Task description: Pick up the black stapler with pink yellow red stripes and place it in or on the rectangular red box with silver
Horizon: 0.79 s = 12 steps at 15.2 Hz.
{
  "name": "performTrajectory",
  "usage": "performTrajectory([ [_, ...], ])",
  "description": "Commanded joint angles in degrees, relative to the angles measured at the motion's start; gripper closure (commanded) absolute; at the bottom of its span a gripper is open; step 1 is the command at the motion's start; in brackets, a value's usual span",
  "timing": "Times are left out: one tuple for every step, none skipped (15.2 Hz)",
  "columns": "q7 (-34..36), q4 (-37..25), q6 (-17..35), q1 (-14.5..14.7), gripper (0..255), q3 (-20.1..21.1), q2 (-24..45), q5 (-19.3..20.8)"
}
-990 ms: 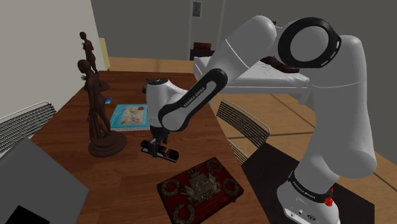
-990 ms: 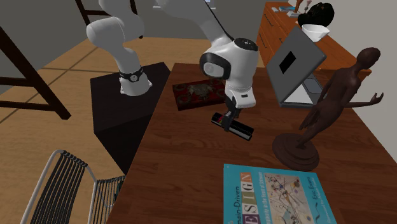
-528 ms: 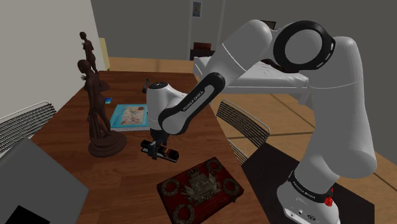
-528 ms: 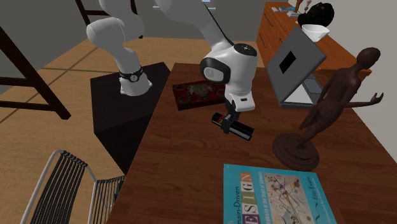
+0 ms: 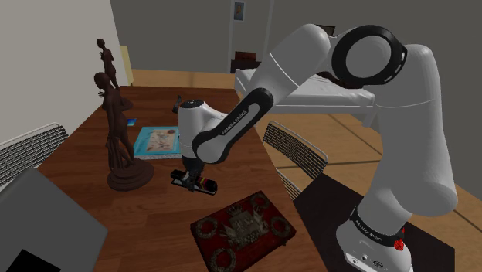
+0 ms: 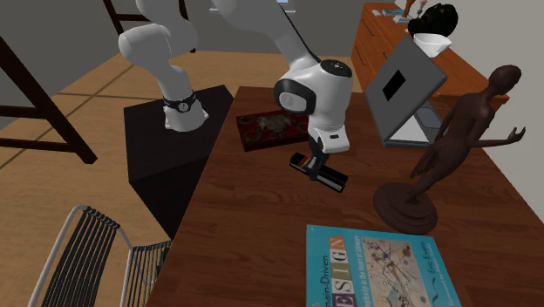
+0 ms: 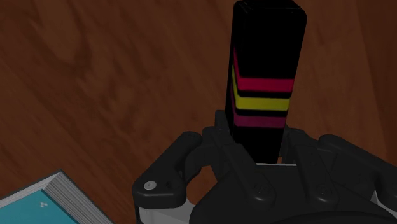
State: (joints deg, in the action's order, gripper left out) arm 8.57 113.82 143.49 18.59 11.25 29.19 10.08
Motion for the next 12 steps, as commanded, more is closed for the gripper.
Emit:
performTrajectory([
  [0.0,0.0,0.0,0.0,255,0.0,0.0,0.0],
  [0.0,0.0,0.0,0.0,255,0.0,0.0,0.0],
  [0.0,0.0,0.0,0.0,255,0.0,0.0,0.0],
  [0.0,0.0,0.0,0.0,255,0.0,0.0,0.0],
  [0.0,0.0,0.0,0.0,255,0.0,0.0,0.0],
  [-0.1,0.0,-0.5,-0.1,255,0.1,-0.6,-0.2],
  [-0.3,0.1,-1.1,-0.2,255,0.3,-1.2,-0.4],
  [-0.4,0.1,-1.7,-0.3,255,0.4,-1.8,-0.6],
  [-0.5,0.1,-2.2,-0.4,255,0.5,-2.3,-0.7],
  [-0.6,0.0,-2.8,-0.5,255,0.7,-2.9,-0.9],
  [-0.8,0.0,-3.4,-0.6,255,0.8,-3.5,-1.1],
  [-0.9,0.0,-4.0,-0.7,255,0.9,-4.0,-1.3],
])
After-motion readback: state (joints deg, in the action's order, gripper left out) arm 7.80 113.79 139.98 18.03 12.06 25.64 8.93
